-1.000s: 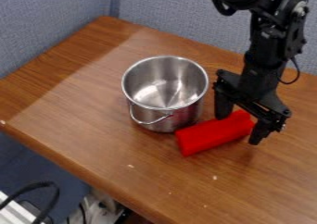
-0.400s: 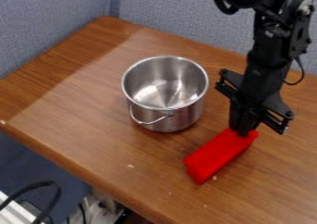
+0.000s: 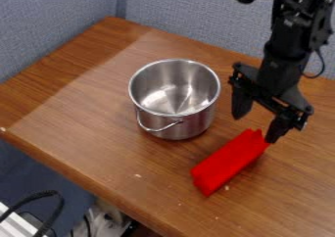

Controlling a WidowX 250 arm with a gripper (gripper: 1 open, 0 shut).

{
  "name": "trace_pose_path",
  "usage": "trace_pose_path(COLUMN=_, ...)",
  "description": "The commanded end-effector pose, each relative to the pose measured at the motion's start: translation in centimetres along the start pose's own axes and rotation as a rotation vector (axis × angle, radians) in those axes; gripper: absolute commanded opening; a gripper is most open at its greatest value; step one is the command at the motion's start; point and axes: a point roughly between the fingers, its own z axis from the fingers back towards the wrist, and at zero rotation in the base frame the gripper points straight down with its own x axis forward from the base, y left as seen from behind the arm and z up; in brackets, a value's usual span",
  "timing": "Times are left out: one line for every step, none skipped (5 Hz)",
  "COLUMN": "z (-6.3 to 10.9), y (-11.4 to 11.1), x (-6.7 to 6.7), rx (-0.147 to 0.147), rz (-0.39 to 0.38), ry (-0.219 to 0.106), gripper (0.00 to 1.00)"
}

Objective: Put the red object in the metal pot

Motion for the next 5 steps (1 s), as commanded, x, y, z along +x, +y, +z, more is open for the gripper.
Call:
trace_pose_path(z=1.4, y=0.7, x=0.8, rx=0.011, rz=0.020, ry=-0.082, gripper=1.00)
trace_pose_path(z=0.9, y=0.6, x=0.7, rx=0.012, rz=0.027, ry=-0.069, gripper=1.00)
trace_pose_path(z=0.5, y=0.5, x=0.5, rx=0.013, rz=0.034, ry=-0.059, gripper=1.00)
trace_pose_path(z=0.0, y=0.2, x=-0.3, rx=0.015, rz=-0.006, ry=-0.060, gripper=1.00)
trace_pose_path(z=-0.8, y=0.0, x=-0.9, rx=0.008, rz=-0.047, ry=-0.074, gripper=1.00)
